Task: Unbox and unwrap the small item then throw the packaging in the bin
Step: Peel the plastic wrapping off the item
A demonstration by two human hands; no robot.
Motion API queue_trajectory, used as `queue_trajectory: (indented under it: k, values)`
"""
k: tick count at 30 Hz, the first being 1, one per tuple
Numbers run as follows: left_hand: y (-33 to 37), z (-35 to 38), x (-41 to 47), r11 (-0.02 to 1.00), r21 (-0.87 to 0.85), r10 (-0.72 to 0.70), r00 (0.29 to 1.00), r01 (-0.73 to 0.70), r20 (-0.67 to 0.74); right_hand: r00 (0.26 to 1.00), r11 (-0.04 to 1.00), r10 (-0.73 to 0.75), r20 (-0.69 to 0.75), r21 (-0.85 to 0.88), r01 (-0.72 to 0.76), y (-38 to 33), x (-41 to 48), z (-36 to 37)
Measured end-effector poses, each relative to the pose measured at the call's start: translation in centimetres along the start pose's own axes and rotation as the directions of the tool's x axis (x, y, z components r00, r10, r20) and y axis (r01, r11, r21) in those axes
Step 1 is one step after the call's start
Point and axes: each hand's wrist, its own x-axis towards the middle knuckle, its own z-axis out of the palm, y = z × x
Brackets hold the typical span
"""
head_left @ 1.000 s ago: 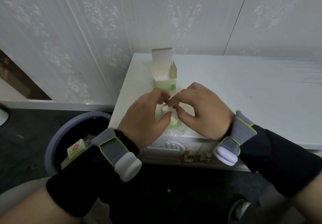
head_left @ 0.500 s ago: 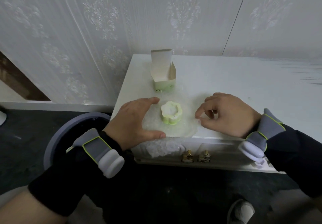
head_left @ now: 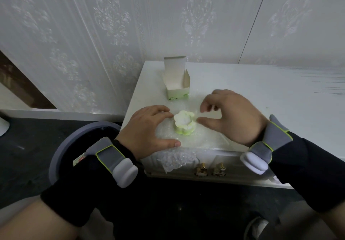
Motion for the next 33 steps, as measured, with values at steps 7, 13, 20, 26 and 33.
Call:
queue_trajectory:
  k: [7,13,20,26,33]
  values:
    - [0.2,0.1,0.5,1.0,-0.022,0.006,0.998,-0.007,-0.055,0.996,1.0,-0.014,0.088,-0.001,0.014,-1.8,1.0,3.6]
    - [0.2,0.1,0.5,0.999,-0.046,-0.007,0.997,0.004,-0.077,0.998,0.981,0.055,-0.019,0.189,-0.05,0.2,0.7,1.1]
    - [0.6,-0.1,0.7,0.999,-0.05,-0.018,0.991,0.011,-0.134,0.946,0.944,0.315,-0.078,0.133,-0.303,6.8,-3.1,-2.0]
    - [1.4,0.1,1.0,0.999,-0.046,-0.007,0.981,-0.001,-0.194,0.928,0.922,0.37,-0.033,0.135,-0.363,8.2,-4.7,-1.6]
    - [3.8,-0.5,0.9,0.968,-0.25,-0.078,0.954,0.003,-0.29,0.959,0.95,0.279,-0.053,0.163,-0.267,4.8,-3.8,-2.9]
